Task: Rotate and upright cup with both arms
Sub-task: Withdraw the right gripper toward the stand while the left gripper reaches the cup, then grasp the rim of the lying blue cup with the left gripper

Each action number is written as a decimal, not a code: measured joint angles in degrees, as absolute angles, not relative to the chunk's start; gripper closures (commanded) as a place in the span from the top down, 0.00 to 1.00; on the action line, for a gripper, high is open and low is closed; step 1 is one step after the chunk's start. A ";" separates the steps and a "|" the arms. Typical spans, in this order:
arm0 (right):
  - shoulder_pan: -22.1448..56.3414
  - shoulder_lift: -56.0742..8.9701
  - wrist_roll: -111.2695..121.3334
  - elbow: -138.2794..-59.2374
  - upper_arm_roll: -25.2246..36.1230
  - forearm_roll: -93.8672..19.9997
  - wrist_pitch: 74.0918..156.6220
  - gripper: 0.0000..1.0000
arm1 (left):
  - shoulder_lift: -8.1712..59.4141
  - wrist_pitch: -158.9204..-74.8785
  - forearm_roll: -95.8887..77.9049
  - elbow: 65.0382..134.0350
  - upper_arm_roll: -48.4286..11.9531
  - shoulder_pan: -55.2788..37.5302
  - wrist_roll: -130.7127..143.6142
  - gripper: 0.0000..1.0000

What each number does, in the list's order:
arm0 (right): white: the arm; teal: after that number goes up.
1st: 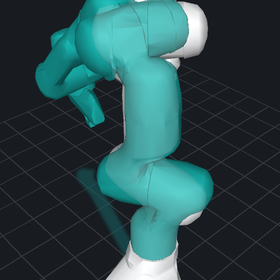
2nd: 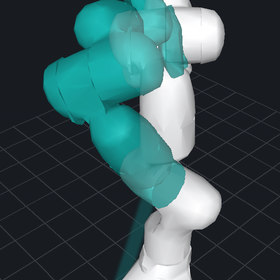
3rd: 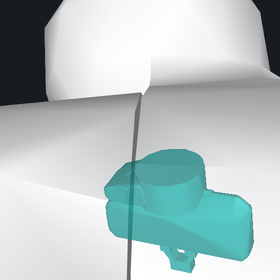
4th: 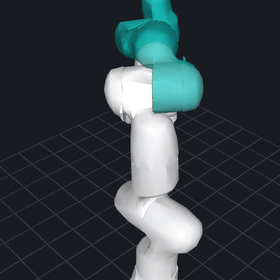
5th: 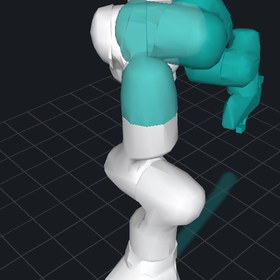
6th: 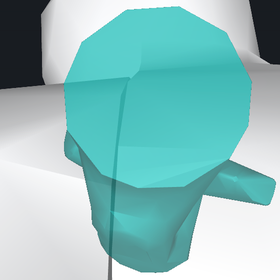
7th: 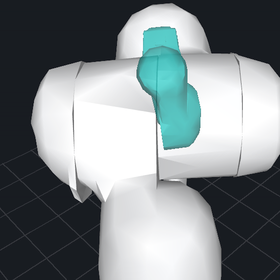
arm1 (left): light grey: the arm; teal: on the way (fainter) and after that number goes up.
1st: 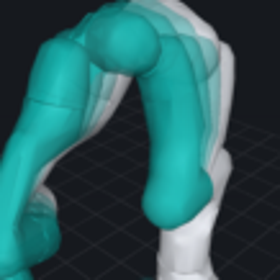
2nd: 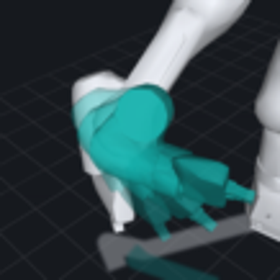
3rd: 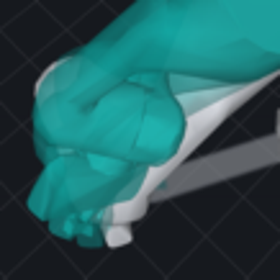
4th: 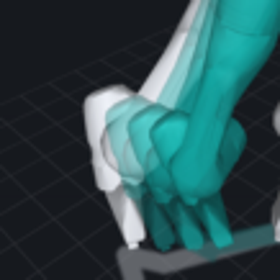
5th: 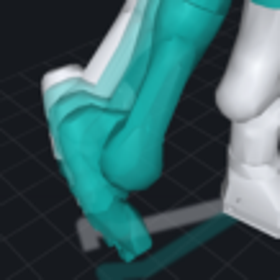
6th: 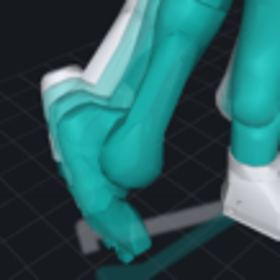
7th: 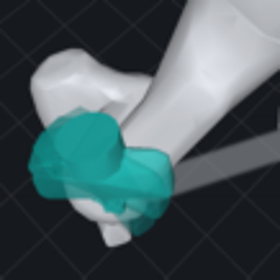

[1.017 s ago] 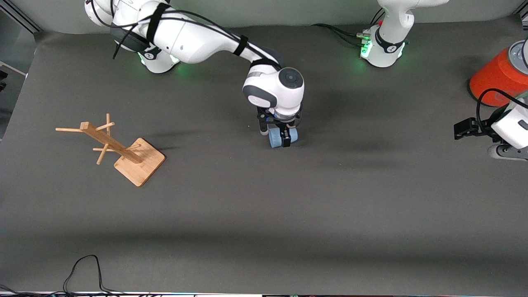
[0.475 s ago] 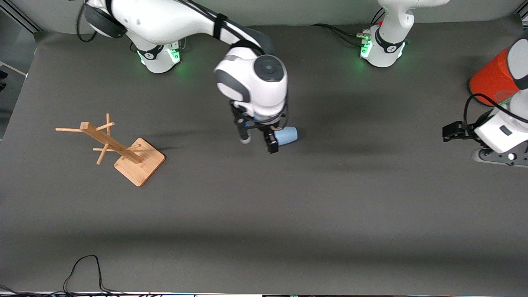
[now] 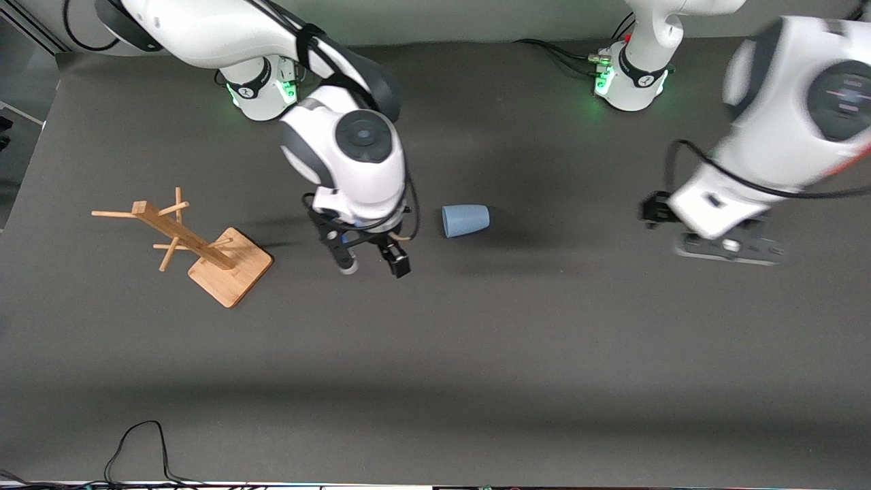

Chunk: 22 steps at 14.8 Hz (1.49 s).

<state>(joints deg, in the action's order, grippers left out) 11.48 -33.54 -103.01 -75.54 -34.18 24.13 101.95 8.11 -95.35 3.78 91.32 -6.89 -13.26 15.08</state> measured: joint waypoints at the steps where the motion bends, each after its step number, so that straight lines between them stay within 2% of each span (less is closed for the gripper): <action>1: 9.56 -32.24 -99.62 -75.96 -34.16 22.22 101.90 1.00 | 9.33 -95.42 4.03 89.92 -8.97 -15.07 20.90 1.00; 3: 5.73 -29.65 -92.66 -76.50 -34.16 20.11 101.58 1.00 | 13.77 -95.57 4.87 85.38 -11.52 -18.87 30.93 1.00; 6: 1.31 -26.32 -81.45 -77.15 -33.52 16.89 100.10 1.00 | 21.72 -96.72 7.16 80.16 -12.00 -25.06 41.54 1.00; 10: 0.51 -21.95 -64.42 -77.31 -25.76 9.53 99.46 1.00 | 33.00 -101.81 13.58 73.99 -12.14 -34.91 57.51 1.00; 13: 0.45 -18.65 -51.49 -77.83 -20.03 6.98 98.04 1.00 | 39.70 -101.98 18.99 69.87 -12.14 -40.47 62.73 1.00; 16: 0.48 -14.16 -38.41 -81.88 -14.33 5.09 97.82 1.00 | 44.50 -101.74 24.79 69.17 -12.15 -44.32 63.26 1.00; 22: 0.52 -1.59 -17.95 -95.97 -4.49 1.63 100.02 1.00 | 50.96 -96.34 33.44 68.84 -12.13 -50.94 54.17 0.98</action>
